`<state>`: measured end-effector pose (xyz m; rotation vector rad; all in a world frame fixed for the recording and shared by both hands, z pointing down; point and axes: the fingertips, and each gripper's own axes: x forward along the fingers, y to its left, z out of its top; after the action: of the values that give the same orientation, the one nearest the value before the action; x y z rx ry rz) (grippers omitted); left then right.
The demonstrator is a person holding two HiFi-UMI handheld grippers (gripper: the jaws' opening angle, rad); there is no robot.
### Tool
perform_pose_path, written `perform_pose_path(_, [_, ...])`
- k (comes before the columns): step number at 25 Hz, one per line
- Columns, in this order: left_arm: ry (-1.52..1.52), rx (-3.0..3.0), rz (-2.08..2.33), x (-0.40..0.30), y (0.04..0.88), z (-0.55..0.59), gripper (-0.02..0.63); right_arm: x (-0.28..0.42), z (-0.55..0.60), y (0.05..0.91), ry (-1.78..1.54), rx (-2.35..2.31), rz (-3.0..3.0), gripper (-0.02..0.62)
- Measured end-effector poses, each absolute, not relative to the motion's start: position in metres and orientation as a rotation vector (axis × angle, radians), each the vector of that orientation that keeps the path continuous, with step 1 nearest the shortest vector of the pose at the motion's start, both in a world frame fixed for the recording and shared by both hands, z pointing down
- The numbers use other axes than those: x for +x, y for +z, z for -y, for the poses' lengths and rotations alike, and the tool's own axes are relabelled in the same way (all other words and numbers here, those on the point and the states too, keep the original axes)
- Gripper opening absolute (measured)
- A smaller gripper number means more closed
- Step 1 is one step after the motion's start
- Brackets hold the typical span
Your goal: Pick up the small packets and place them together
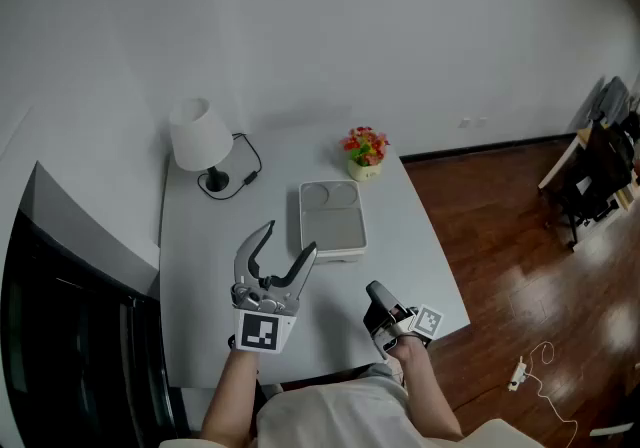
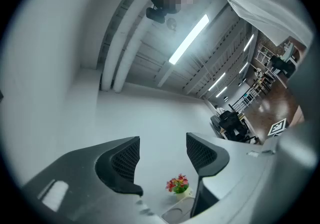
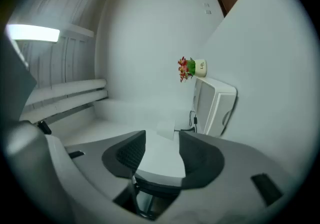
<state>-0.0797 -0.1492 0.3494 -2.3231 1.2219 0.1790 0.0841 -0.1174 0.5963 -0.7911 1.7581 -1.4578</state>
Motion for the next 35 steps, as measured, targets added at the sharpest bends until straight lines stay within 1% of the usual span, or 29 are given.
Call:
perform_pose_path(6, [0.085,-2.438,-1.252,-0.078,0.395,0.156,0.282,0.092,0.124,0.611,-1.418,-0.923,-1.835,0.207])
perform_pose_path(13, [-0.014,-2.558,-1.307,-0.09,0.441,0.165,0.288,0.085,0.13,0.633,-1.373,-1.099,-1.972,0.21])
perform_pose_path(16, [-0.047,-2.605,-1.336,-0.096,0.459,0.169,0.314,0.081,0.134,0.644,-1.333,-1.21,-2.073,0.247])
perform_pose_path(20, [-0.073,-2.643,-1.362,-0.103,0.476,0.169,0.316,0.072,0.143,0.662,-1.382,-1.214,-2.044,0.254])
perform_pose_path(21, [-0.086,-2.645,-1.363,-0.105,0.479,0.169,0.319,0.069,0.145,0.667,-1.424,-1.195,-2.002,0.276])
perform_pose_path(23, [-0.109,-2.64,-1.366,-0.107,0.484,0.169,0.319,0.064,0.15,0.675,-1.487,-1.16,-1.907,0.372])
perform_pose_path(27, [-0.107,-2.643,-1.405,-0.113,0.489,0.17,0.319,0.061,0.166,0.685,-1.508,-1.135,-1.797,0.379])
perform_pose_path(28, [-0.108,-2.645,-1.411,-0.115,0.49,0.171,0.321,0.058,0.172,0.689,-1.516,-1.118,-1.778,0.389])
perform_pose_path(29, [-0.117,-2.647,-1.411,-0.116,0.491,0.171,0.334,0.055,0.178,0.692,-1.532,-1.095,-1.748,0.448])
perform_pose_path(30, [-0.129,-2.65,-1.407,-0.117,0.493,0.171,0.336,0.052,0.183,0.695,-1.554,-1.07,-1.706,0.471])
perform_pose_path(31, [-0.137,-2.656,-1.404,-0.118,0.494,0.171,0.354,0.049,0.189,0.698,-1.571,-1.049,-1.659,0.471])
perform_pose_path(35, [-0.127,-2.667,-1.423,-0.123,0.499,0.173,0.375,0.041,0.214,0.7,-1.579,-1.0,-1.533,0.471])
